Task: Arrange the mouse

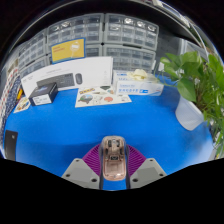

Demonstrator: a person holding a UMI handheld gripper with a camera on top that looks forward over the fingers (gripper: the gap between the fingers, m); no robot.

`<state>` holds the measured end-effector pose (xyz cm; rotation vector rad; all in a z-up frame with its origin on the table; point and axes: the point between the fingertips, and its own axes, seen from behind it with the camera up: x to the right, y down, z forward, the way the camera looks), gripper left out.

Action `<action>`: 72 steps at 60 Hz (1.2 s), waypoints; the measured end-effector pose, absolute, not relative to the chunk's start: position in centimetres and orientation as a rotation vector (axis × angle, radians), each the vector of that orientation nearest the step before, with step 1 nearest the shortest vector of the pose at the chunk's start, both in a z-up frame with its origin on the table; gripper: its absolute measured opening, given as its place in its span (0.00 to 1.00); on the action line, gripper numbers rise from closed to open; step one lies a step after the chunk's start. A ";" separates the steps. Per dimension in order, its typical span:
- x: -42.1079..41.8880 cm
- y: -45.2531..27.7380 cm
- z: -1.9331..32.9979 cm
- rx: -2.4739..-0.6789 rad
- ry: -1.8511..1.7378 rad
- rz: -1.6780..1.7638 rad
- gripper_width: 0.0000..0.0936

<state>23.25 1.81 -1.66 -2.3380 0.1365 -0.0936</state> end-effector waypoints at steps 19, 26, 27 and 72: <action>6.5 1.4 16.3 -2.100 0.265 -0.150 0.32; -4.4 1.0 20.1 -2.059 0.229 -0.070 0.32; -5.8 1.0 20.3 -2.051 0.216 -0.063 0.32; -28.4 -2.9 -0.9 -2.294 -0.027 -0.010 0.38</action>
